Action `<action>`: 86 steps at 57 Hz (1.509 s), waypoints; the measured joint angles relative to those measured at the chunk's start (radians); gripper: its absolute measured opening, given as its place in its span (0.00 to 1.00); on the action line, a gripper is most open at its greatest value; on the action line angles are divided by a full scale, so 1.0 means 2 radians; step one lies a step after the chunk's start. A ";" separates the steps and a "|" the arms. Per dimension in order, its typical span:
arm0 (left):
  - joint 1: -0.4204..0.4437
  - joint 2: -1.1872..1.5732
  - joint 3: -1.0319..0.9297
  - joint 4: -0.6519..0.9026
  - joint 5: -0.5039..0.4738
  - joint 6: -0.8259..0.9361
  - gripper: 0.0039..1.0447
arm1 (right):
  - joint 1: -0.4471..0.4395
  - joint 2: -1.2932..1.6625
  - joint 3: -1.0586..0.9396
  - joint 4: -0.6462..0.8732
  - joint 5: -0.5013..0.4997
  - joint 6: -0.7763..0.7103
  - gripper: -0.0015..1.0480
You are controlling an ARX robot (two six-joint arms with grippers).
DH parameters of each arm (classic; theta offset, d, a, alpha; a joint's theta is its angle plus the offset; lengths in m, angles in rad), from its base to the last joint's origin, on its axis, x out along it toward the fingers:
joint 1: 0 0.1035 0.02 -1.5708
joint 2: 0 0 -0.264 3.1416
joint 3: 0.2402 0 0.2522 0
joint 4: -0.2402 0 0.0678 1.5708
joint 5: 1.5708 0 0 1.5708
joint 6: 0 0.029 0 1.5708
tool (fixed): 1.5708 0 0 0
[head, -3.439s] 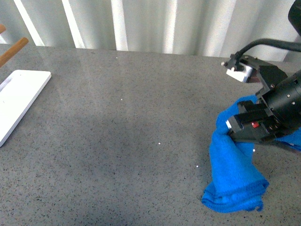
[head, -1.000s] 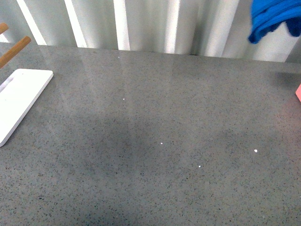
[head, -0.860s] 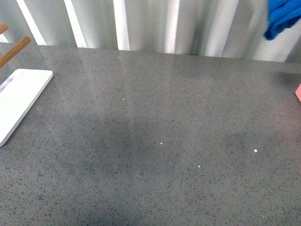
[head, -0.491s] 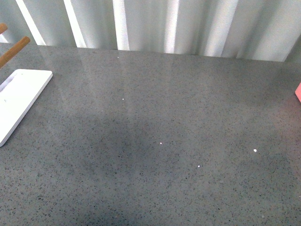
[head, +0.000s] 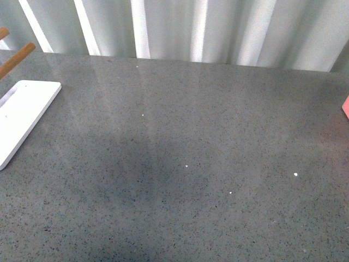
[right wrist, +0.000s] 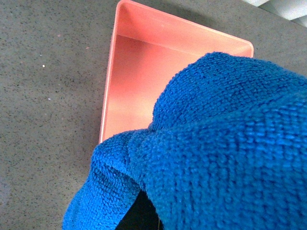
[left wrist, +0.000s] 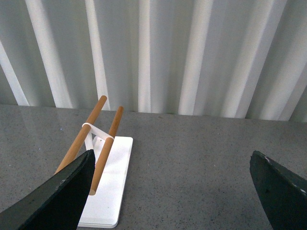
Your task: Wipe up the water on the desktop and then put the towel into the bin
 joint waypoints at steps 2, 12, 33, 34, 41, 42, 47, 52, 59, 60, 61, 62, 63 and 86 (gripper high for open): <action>0.000 0.000 0.000 0.000 0.000 0.000 0.94 | -0.006 -0.006 -0.006 0.004 0.004 -0.005 0.05; 0.000 0.000 0.000 0.000 0.000 0.000 0.94 | -0.032 -0.018 -0.040 0.027 0.027 -0.033 0.05; 0.000 0.000 0.000 0.000 0.000 0.000 0.94 | -0.055 -0.017 -0.075 0.059 0.026 -0.049 0.05; 0.000 0.000 0.000 0.000 0.000 0.000 0.94 | -0.055 -0.016 -0.076 0.059 0.026 -0.049 0.05; 0.000 0.000 0.000 0.000 0.000 0.000 0.94 | -0.057 -0.014 -0.078 0.056 0.026 -0.047 0.17; 0.000 0.000 0.000 0.000 0.000 0.000 0.94 | -0.057 -0.014 -0.078 0.055 0.026 -0.047 0.18; 0.000 0.000 0.000 0.000 0.000 0.000 0.94 | -0.057 -0.014 -0.078 0.055 0.025 -0.047 0.37; 0.000 0.000 0.000 0.000 0.000 0.000 0.94 | -0.057 -0.014 -0.078 0.055 0.025 -0.046 0.52; 0.000 0.000 0.000 0.000 0.000 0.000 0.94 | -0.057 -0.014 -0.078 0.055 0.025 -0.046 0.73; 0.000 0.000 0.000 0.000 0.000 0.000 0.94 | -0.057 -0.014 -0.078 0.055 0.025 -0.046 0.75; 0.000 0.000 0.000 0.000 0.000 0.000 0.94 | -0.057 -0.014 -0.078 0.055 0.025 -0.046 0.78; 0.000 0.000 0.000 0.000 0.000 0.000 0.94 | -0.057 -0.014 -0.078 0.055 0.025 -0.046 0.80; 0.000 0.000 0.000 0.000 0.000 0.000 0.94 | -0.057 -0.014 -0.078 0.055 0.025 -0.046 0.85; 0.000 0.000 0.000 0.000 0.000 0.000 0.94 | -0.057 -0.014 -0.078 0.055 0.025 -0.045 0.93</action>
